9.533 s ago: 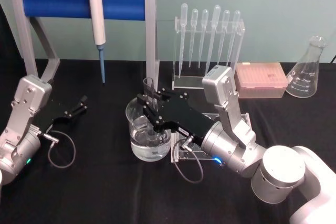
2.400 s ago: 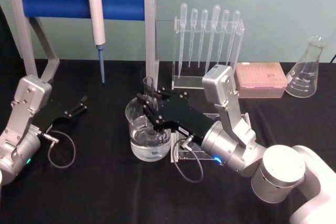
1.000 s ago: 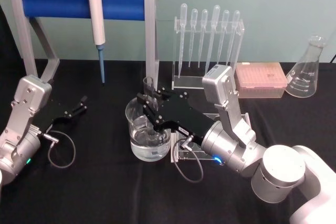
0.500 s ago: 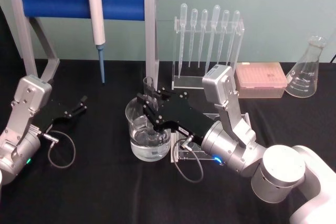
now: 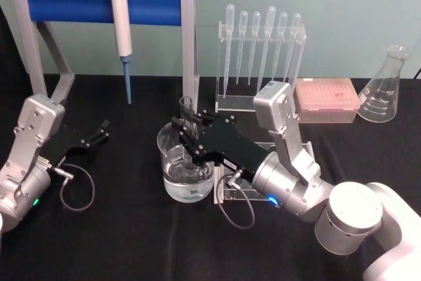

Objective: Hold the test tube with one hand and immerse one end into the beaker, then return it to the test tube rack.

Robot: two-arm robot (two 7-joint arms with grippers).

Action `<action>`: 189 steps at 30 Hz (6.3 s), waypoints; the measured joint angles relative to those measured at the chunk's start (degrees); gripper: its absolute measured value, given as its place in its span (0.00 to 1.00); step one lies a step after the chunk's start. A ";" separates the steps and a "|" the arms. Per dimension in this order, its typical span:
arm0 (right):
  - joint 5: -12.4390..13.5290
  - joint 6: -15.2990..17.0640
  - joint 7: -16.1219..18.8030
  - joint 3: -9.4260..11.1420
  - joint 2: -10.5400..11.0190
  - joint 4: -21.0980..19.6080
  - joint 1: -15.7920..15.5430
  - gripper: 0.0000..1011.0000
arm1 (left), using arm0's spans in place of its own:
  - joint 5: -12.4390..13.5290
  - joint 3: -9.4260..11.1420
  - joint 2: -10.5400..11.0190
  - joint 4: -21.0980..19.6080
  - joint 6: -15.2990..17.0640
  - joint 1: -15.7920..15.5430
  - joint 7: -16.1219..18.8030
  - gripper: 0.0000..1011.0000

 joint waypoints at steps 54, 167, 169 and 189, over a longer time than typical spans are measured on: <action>1.64 2.67 -0.59 2.66 0.85 -9.67 -0.79 0.22 | 0.00 0.00 0.00 0.00 0.00 0.00 0.00 0.99; 2.18 8.88 -6.41 14.49 12.07 -20.72 -19.83 0.85 | 0.00 0.00 0.00 0.00 0.00 0.00 0.00 0.99; 2.28 8.52 -6.99 15.79 12.36 -21.30 -21.09 0.92 | 0.00 0.00 0.00 0.00 0.00 0.00 0.00 0.99; -10.19 4.68 -21.29 22.34 7.63 -8.86 -20.86 0.99 | 0.00 0.00 0.00 0.00 0.00 0.00 0.00 0.99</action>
